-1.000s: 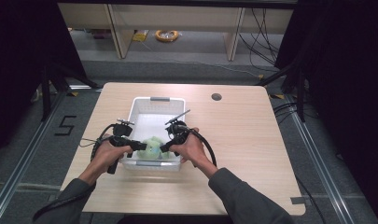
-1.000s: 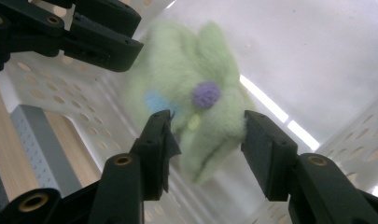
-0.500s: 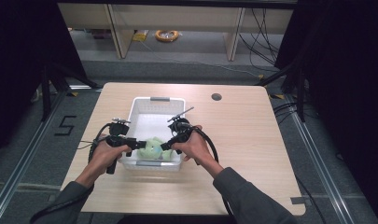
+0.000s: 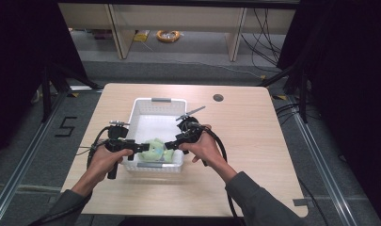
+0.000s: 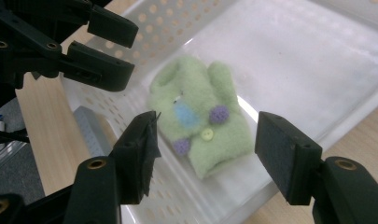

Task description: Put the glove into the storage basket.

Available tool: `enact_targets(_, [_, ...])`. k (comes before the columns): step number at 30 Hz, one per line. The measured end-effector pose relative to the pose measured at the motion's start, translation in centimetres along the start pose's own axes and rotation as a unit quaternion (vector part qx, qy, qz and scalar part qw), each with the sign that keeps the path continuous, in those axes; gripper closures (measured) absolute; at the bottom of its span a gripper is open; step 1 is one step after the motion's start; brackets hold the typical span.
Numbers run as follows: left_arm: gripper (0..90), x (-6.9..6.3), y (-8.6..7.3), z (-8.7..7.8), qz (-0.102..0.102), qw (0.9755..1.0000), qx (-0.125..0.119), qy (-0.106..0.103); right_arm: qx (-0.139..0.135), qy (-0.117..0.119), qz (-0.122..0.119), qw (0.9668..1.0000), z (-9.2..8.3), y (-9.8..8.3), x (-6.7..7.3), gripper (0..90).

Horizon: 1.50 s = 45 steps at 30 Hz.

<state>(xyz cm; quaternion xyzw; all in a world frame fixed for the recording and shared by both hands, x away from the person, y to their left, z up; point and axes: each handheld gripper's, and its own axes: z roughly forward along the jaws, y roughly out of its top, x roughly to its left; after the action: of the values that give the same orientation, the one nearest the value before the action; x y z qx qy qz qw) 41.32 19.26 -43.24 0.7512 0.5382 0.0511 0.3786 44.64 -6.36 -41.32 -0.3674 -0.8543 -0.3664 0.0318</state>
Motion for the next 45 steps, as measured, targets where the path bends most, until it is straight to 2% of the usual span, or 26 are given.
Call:
enact_targets(1, [26.2, -0.1, -0.1, -0.1, -0.003, 1.0000, -0.004, -0.002, -0.007, -0.005, -0.011, 0.9999, -0.2, -0.1, -0.2, 39.6])
enact_targets(3, [25.0, -0.4, -0.2, -0.3, -0.008, 0.9998, -0.019, -0.004, -0.012, -0.007, -0.011, 0.9998, -0.8, -0.2, -0.1, 38.4])
enact_targets(8, [23.3, -1.4, -0.4, -0.8, 0.003, 0.9996, -0.021, -0.017, -0.029, -0.002, -0.018, 0.9994, -2.1, -0.8, -0.4, 37.3])
enact_targets(11, [22.7, -2.0, -0.6, -0.9, 0.011, 0.9995, -0.019, -0.024, -0.035, 0.001, -0.006, 0.9994, -2.8, -1.1, -0.3, 37.2])
enact_targets(12, [22.7, -2.2, -0.7, -0.9, 0.008, 0.9994, -0.022, -0.027, -0.042, 0.000, -0.015, 0.9990, -3.0, -1.3, -0.6, 37.2])
enact_targets(13, [22.6, -2.4, -0.8, -0.9, 0.010, 0.9993, -0.021, -0.031, -0.040, 0.004, -0.005, 0.9992, -3.3, -1.4, -0.4, 37.2])
enact_targets(14, [22.6, -2.7, -1.0, -0.9, 0.008, 0.9992, -0.023, -0.033, -0.045, 0.001, -0.019, 0.9988, -3.5, -1.5, -0.7, 37.2])
enact_targets(16, [21.4, -3.2, -1.2, -1.0, 0.015, 0.9988, -0.020, -0.041, -0.043, 0.000, -0.013, 0.9990, -3.9, -1.9, -0.6, 37.1])
enact_targets(18, [21.0, -3.6, -1.5, -1.1, 0.021, 0.9984, -0.020, -0.049, -0.054, 0.000, -0.035, 0.9979, -4.3, -2.3, -1.0, 37.0])
enact_targets(19, [21.0, -3.8, -1.6, -1.2, 0.024, 0.9982, -0.020, -0.051, -0.054, 0.000, -0.035, 0.9979, -4.3, -2.3, -1.0, 37.0])
enact_targets(20, [20.8, -4.1, -1.7, -1.2, 0.025, 0.9980, -0.023, -0.053, -0.054, 0.000, -0.020, 0.9984, -4.5, -2.6, -0.9, 37.0])
enact_targets(22, [20.3, -4.6, -1.9, -1.3, 0.031, 0.9977, -0.021, -0.057, -0.059, -0.002, -0.017, 0.9981, -4.8, -3.0, -1.0, 37.0])
enact_targets(24, [19.2, -5.0, -2.1, -1.2, 0.035, 0.9974, -0.020, -0.060, -0.063, -0.004, -0.025, 0.9977, -5.2, -3.5, -1.1, 36.9])
enact_targets(28, [18.5, -5.9, -2.5, -1.1, 0.031, 0.9965, -0.027, -0.072, -0.066, -0.002, -0.020, 0.9976, -5.7, -4.1, -1.1, 36.8])
enact_targets(29, [18.4, -5.9, -2.6, -1.3, 0.041, 0.9961, -0.022, -0.075, -0.069, -0.001, -0.021, 0.9974, -5.8, -4.2, -1.2, 36.7])
enact_targets(30, [18.5, -6.2, -2.7, -1.1, 0.024, 0.9959, -0.034, -0.080, -0.074, -0.003, -0.025, 0.9970, -6.1, -4.6, -1.4, 36.6])
enact_targets(31, [18.5, -6.3, -2.8, -1.1, 0.020, 0.9956, -0.036, -0.084, -0.074, -0.003, -0.025, 0.9970, -6.1, -4.6, -1.4, 36.6])
enact_targets(34, [18.1, -6.6, -3.0, -1.1, 0.023, 0.9955, -0.034, -0.086, -0.075, -0.002, -0.011, 0.9971, -6.7, -5.2, -1.4, 35.1])
enact_targets(36, [18.1, -6.7, -3.1, -1.0, 0.028, 0.9951, -0.030, -0.091, -0.079, -0.004, -0.019, 0.9967, -6.7, -5.4, -1.6, 35.1])
enact_targets(37, [18.1, -6.8, -3.1, -0.9, 0.027, 0.9951, -0.032, -0.089, -0.078, -0.004, -0.010, 0.9969, -6.9, -5.6, -1.5, 35.1])
enact_targets(39, [18.1, -6.9, -3.2, -0.9, 0.033, 0.9949, -0.029, -0.091, -0.085, -0.005, -0.016, 0.9963, -7.2, -5.9, -1.7, 34.9])
enact_targets(40, [18.1, -7.0, -3.3, -0.8, 0.028, 0.9948, -0.033, -0.093, -0.086, -0.006, -0.020, 0.9961, -7.3, -6.1, -1.8, 34.7])
enact_targets(43, [18.0, -7.2, -3.6, -0.7, 0.032, 0.9942, -0.031, -0.097, -0.089, -0.006, -0.019, 0.9958, -7.6, -6.5, -1.8, 34.1])
enact_targets(44, [18.0, -7.4, -3.8, -0.6, 0.035, 0.9942, -0.033, -0.096, -0.088, -0.007, -0.011, 0.9960, -7.8, -6.7, -1.7, 33.6])
enact_targets(45, [17.9, -7.4, -3.8, -0.6, 0.038, 0.9940, -0.032, -0.097, -0.093, -0.007, -0.027, 0.9952, -7.8, -6.9, -2.0, 32.9])
